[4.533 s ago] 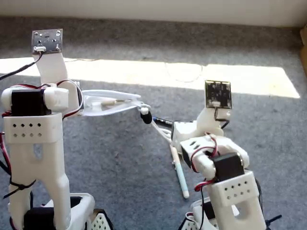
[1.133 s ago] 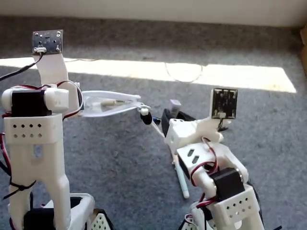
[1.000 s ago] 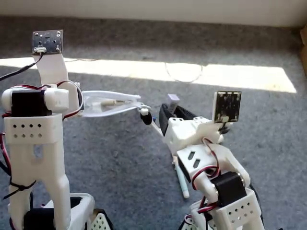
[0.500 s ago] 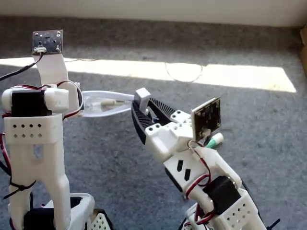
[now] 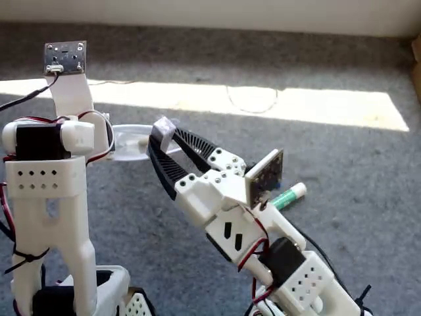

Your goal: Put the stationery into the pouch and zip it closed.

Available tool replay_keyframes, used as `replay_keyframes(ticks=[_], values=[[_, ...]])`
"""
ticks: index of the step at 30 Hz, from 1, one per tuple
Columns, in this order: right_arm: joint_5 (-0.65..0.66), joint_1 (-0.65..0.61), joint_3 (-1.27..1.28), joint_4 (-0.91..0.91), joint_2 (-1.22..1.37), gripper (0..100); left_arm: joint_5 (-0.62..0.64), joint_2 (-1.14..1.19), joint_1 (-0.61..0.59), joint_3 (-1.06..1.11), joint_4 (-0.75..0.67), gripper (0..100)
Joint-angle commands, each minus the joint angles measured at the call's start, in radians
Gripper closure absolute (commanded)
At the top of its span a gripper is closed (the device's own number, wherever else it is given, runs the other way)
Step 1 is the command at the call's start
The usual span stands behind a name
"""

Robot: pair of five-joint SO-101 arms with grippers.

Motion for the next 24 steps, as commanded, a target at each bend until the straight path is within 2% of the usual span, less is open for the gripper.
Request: replay_keyframes(ticks=[1, 5, 15, 20, 24], values=[[0.011, -0.012, 0.054, -0.275, 0.081, 98.0, 0.011, 0.012, 0.016, 0.007, -0.018, 99], [0.011, -0.010, 0.085, -0.369, 0.145, 98.0, 0.009, 0.012, 0.015, 0.007, -0.018, 99], [0.014, -0.007, 0.076, -0.375, 0.271, 98.0, 0.008, 0.012, 0.015, 0.007, -0.018, 99], [0.146, -0.013, 0.082, -0.377, 0.274, 98.0, 0.008, 0.012, 0.015, 0.007, -0.018, 99], [0.169, -0.013, 0.084, -0.377, 0.274, 98.0, 0.008, 0.012, 0.015, 0.007, -0.018, 99]])
